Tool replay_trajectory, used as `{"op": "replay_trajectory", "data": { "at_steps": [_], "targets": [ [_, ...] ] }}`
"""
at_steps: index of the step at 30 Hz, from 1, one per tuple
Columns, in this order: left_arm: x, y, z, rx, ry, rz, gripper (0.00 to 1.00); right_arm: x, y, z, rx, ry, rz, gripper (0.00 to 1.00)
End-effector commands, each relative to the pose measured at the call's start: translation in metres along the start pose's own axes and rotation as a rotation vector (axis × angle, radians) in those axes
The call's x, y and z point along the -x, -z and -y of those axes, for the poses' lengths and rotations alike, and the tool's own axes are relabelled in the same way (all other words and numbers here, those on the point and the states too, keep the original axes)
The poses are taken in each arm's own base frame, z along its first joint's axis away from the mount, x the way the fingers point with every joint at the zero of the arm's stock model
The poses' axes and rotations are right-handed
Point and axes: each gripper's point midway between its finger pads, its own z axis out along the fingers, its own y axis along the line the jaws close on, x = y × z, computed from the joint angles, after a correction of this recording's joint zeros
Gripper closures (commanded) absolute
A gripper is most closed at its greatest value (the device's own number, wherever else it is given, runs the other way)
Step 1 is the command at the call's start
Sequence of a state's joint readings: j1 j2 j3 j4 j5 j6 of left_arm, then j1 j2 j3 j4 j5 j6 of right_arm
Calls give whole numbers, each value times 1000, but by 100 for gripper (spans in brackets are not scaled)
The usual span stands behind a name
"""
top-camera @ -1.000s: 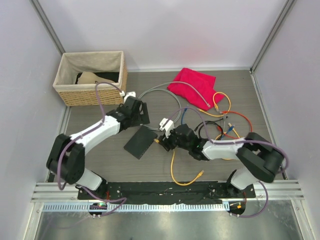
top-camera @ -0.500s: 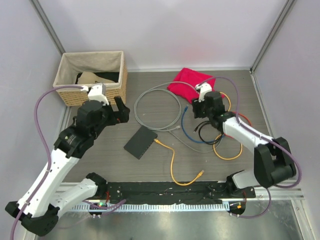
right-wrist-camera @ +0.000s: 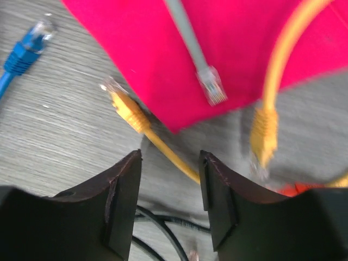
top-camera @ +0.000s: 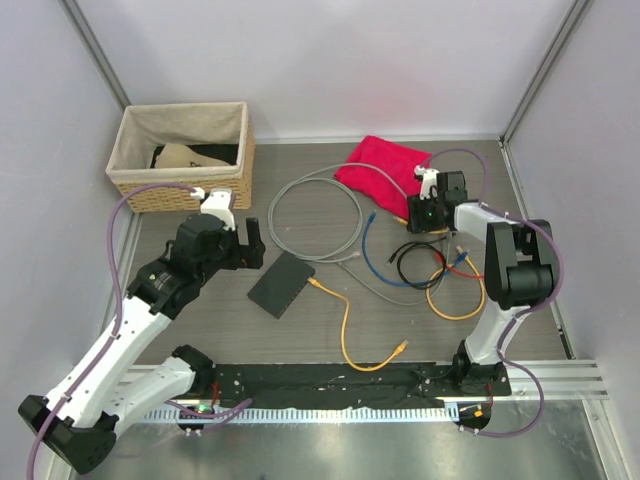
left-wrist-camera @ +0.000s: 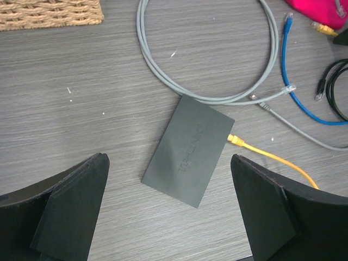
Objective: Insert the plug into the switch port
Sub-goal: Pick up the connector from the center of the board.
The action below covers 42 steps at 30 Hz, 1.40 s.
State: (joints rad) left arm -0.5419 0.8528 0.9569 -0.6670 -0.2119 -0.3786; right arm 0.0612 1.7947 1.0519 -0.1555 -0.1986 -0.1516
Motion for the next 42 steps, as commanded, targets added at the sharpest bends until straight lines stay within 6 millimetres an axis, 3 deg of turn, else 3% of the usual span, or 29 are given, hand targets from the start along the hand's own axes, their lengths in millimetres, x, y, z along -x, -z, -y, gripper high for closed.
{"op": "replay_trajectory", "data": {
  "at_steps": [1,2,7,9,11,12,13,17,18,20,21,23,25,29,30,32,33,36,37,42],
  "targets": [
    [-5,-3,-1,-6,-28,-9,0,31,-5,-16,132,107,46,49],
    [-4,-2,-1,-8,-26,-8,0,19,-11,-19,154,102,-1,53],
    [-7,-4,-1,-10,-21,-18,0,-3,-13,-30,223,81,-97,68],
    [-10,-6,0,-14,-21,-31,0,-3,-6,-29,215,85,-103,75],
    [-11,-8,1,-17,-19,-41,0,-6,3,-28,200,85,-117,88],
    [-12,-9,1,-21,-16,-45,0,1,13,-27,188,95,-99,97],
    [-12,-10,2,-22,-14,-48,0,5,18,-25,167,101,-90,99],
    [-14,-12,0,-16,-5,-56,0,48,60,-14,54,130,29,99],
    [-13,-12,-1,-15,-1,-53,0,71,84,-12,10,147,106,99],
    [-14,-13,-2,-5,8,-55,0,93,109,-4,-96,176,170,99],
    [-15,-14,-4,4,10,-59,0,114,136,-6,-136,215,253,99],
    [-16,-16,-6,13,15,-69,0,135,163,-16,-193,271,338,99],
    [-18,-17,-7,19,24,-77,0,159,205,-9,-327,315,456,99],
    [-19,-19,-6,13,35,-88,0,199,264,-9,-460,355,667,99],
    [-18,-19,-6,14,37,-85,0,211,278,-14,-467,365,712,99],
    [-19,-18,-6,12,41,-85,0,219,288,-27,-430,410,725,99],
    [-18,-18,-6,9,43,-82,0,219,290,-44,-392,448,715,99],
    [-18,-18,-5,2,54,-80,0,207,294,-65,-407,500,728,99],
    [-18,-18,-4,-2,55,-79,0,203,296,-85,-367,517,756,99],
    [-20,-22,-3,-9,61,-92,0,185,309,-133,-119,455,945,99]
  ]
}}
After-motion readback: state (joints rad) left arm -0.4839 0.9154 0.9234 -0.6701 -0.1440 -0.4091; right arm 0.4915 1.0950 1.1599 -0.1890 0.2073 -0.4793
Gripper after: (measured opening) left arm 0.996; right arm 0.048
